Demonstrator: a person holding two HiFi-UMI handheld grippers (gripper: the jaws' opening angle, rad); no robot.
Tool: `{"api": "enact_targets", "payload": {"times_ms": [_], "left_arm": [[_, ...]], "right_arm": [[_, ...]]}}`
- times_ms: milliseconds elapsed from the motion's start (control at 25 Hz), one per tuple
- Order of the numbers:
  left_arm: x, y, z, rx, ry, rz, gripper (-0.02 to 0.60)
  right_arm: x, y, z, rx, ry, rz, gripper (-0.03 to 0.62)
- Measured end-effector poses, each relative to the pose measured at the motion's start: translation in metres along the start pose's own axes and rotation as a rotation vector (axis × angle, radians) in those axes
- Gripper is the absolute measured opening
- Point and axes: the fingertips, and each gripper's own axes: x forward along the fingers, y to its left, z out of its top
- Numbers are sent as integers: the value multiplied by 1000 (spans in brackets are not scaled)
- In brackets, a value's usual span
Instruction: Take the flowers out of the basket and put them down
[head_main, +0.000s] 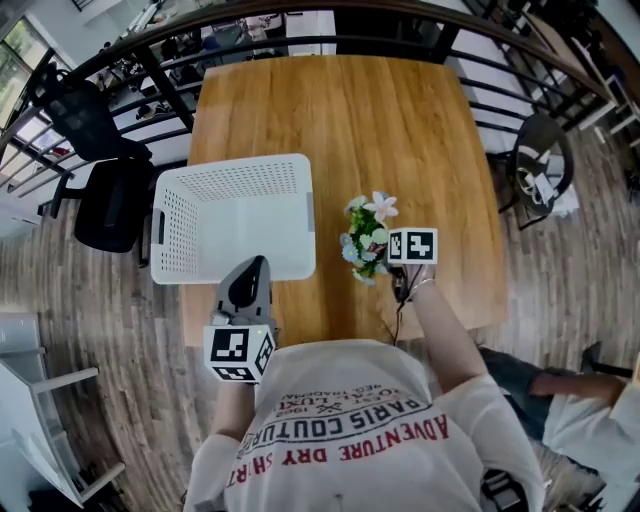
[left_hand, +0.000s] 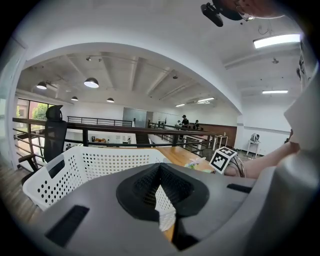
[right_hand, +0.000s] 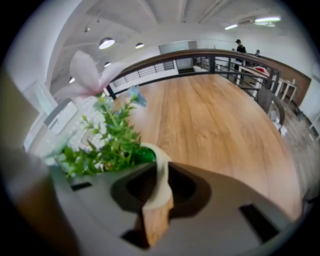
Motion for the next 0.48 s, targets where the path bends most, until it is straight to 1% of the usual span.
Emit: {"api": "enact_targets", "payload": {"times_ms": [120, 200, 280, 360, 480], "left_arm": [[0, 2, 4, 8, -8, -10, 26], [-1, 6, 7, 11, -15, -15, 26], [-2, 12, 12, 12, -24, -19, 26], [-3, 17, 18, 18, -34, -25, 26], [-6, 25, 28, 31, -49, -31, 26]], "right_arm": [[-15, 0, 14, 2, -63, -20, 87], [-33, 3, 32, -14, -136, -47, 87], [-58, 12, 55, -47, -243, -82, 68], [-86, 29, 78, -110, -371, -100, 45], [-123, 67, 102, -231, -539, -78, 34]]}}
